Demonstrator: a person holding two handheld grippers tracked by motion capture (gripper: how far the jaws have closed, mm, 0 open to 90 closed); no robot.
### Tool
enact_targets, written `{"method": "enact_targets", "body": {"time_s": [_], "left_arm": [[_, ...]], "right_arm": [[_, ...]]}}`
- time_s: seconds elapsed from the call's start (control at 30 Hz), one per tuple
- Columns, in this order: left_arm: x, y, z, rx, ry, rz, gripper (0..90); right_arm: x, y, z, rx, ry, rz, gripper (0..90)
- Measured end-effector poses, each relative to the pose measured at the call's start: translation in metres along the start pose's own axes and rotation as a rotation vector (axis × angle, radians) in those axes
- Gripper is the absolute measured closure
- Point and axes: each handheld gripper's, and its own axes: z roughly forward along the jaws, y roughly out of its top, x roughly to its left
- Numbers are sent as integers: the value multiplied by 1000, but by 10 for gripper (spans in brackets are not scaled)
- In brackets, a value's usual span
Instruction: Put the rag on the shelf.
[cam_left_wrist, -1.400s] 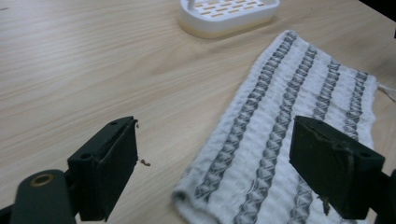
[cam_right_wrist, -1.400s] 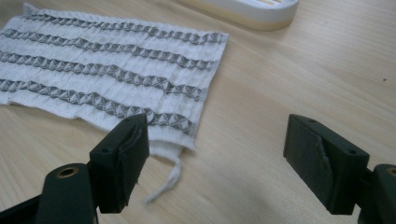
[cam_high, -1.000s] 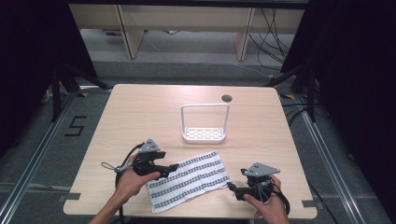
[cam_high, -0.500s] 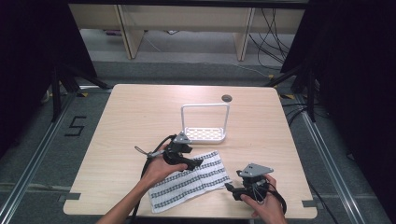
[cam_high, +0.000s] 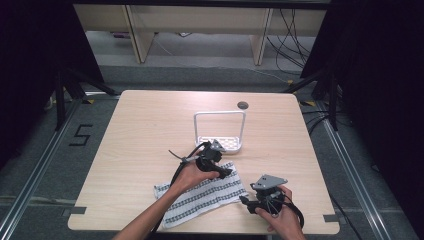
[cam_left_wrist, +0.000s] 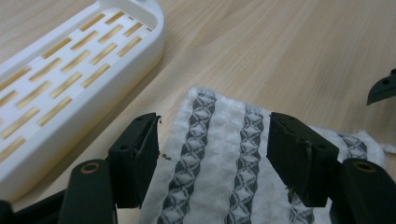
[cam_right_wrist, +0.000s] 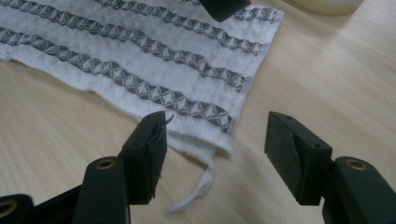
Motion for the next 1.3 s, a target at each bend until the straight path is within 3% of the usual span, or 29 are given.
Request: {"method": "enact_targets", "body": {"time_s": [0.4, 0.43, 0.5, 0.6, 0.67, 0.77, 0.8, 0.9, 0.97, 1.0, 1.1, 1.2, 1.27, 1.3], "left_arm": [[0, 9, 23, 54, 30, 49, 301], [-2, 9, 26, 32, 26, 15, 300], [-1, 11, 27, 63, 36, 40, 295], [-2, 12, 31, 57, 32, 19, 293], [0, 13, 31, 82, 36, 45, 295], [-2, 14, 32, 67, 41, 25, 319], [-2, 14, 32, 65, 46, 30, 327], [-4, 14, 33, 53, 41, 63, 385], [-4, 14, 31, 70, 35, 104, 451], [-4, 14, 31, 69, 35, 107, 485], [-7, 13, 30, 56, 24, 97, 589], [-8, 12, 29, 61, 11, 129, 687], [-8, 12, 28, 60, 6, 147, 744], [-9, 11, 28, 51, 1, 128, 759]], "right_arm": [[-1, 2, 8, 26, -3, -18, 458], [-1, 2, 9, 27, -3, -17, 460], [-1, 2, 11, 33, 2, -16, 466], [0, 2, 14, 26, 0, -4, 469], [-1, 2, 15, 22, -6, -8, 473], [-2, 2, 14, 41, 3, -6, 482], [-2, 2, 17, 18, -5, -11, 487], [-2, 3, 16, 39, 7, -11, 514], [-3, 3, 15, 47, 19, -6, 551], [-3, 2, 16, 30, 30, 21, 579], [-5, 1, 17, 14, 35, 10, 656], [-6, 2, 16, 29, 42, 34, 720], [-6, 1, 18, 6, 44, 37, 763], [-6, 1, 18, 10, 48, 44, 782]]}}
